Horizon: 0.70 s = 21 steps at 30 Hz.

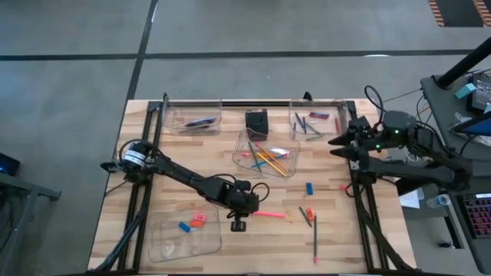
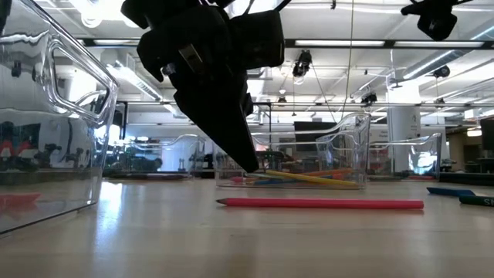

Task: Sort crayons/erasers/pens/pencils in bins
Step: Put the pink pencil into the middle transparent bin

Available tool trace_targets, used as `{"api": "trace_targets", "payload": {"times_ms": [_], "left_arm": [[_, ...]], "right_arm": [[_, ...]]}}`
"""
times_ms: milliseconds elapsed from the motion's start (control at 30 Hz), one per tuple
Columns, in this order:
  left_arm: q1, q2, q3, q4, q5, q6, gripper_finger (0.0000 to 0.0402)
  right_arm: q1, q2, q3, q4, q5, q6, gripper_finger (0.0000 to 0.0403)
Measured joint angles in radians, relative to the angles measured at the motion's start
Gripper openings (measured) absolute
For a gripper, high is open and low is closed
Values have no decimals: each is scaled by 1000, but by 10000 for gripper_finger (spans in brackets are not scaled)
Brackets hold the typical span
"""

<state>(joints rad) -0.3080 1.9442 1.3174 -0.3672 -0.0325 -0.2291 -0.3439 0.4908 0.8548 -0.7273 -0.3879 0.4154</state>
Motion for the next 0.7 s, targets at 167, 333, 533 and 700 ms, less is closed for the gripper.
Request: {"api": "trace_targets", "payload": {"times_ms": [167, 333, 533, 700], "left_arm": [[0, 0, 0, 16, -3, 0, 0], [0, -1, 0, 20, -3, -1, 0], [0, -1, 0, 20, -2, -3, 0], [0, -1, 0, 20, -2, -3, 0]], "right_arm": [[115, 36, -7, 11, 179, 5, 223], [281, 128, -37, 49, 291, 38, 223], [523, 262, -48, 188, 365, 102, 223], [705, 365, -18, 178, 523, 121, 223]]}}
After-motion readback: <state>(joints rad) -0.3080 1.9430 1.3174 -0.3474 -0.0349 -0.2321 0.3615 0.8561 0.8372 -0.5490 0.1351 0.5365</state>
